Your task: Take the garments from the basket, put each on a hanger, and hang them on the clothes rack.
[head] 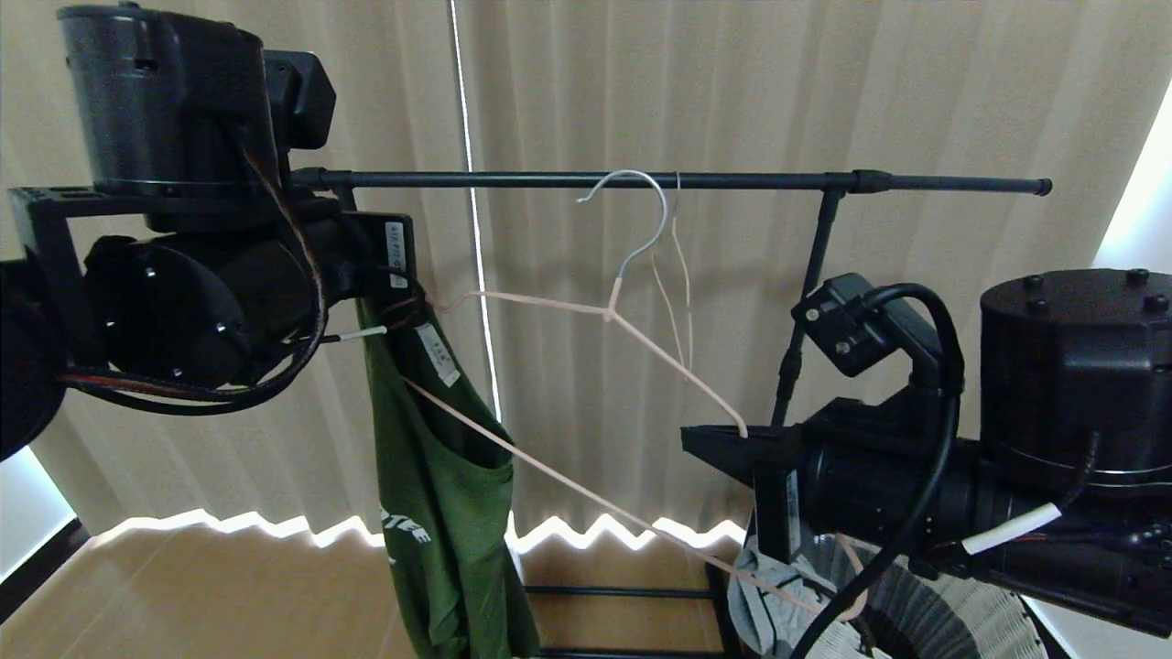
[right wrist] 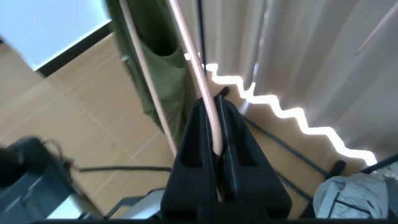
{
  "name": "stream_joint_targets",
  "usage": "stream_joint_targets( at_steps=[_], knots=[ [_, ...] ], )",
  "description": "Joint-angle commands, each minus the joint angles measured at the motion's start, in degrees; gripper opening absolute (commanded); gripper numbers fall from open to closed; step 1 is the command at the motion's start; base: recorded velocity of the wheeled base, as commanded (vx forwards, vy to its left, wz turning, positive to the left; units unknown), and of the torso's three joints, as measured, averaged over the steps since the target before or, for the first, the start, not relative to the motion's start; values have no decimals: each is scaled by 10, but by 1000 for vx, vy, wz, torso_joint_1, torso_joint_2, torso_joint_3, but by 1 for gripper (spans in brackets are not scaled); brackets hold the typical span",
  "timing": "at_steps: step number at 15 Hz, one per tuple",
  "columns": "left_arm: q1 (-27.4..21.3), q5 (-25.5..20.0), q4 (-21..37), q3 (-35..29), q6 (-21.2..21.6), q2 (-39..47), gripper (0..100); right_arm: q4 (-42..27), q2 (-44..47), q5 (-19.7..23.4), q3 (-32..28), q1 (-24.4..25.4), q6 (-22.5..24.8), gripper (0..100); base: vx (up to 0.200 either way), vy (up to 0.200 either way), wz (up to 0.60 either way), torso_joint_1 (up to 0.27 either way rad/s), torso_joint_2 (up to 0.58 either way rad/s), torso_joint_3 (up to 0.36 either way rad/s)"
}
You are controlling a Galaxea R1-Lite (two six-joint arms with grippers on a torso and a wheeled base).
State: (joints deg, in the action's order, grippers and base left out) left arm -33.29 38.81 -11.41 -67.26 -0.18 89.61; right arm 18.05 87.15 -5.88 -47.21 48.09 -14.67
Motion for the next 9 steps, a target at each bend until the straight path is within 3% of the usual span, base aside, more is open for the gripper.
stream_joint_targets(
  at_steps=[1, 6, 9],
  knots=[
    [0, 4, 1, 19, 1, -17, 0, 1, 22, -12, -23, 0, -5, 0, 0, 0, 0, 0, 0, 0],
    [-2, 4, 1, 44, 3, -44, 0, 1, 65, -37, -77, -1, -21, 0, 0, 0, 0, 0, 0, 0],
    [-27, 3, 0, 44, -6, -44, 0, 7, 83, -37, -95, 0, -24, 0, 0, 0, 0, 0, 0, 0]
  ],
)
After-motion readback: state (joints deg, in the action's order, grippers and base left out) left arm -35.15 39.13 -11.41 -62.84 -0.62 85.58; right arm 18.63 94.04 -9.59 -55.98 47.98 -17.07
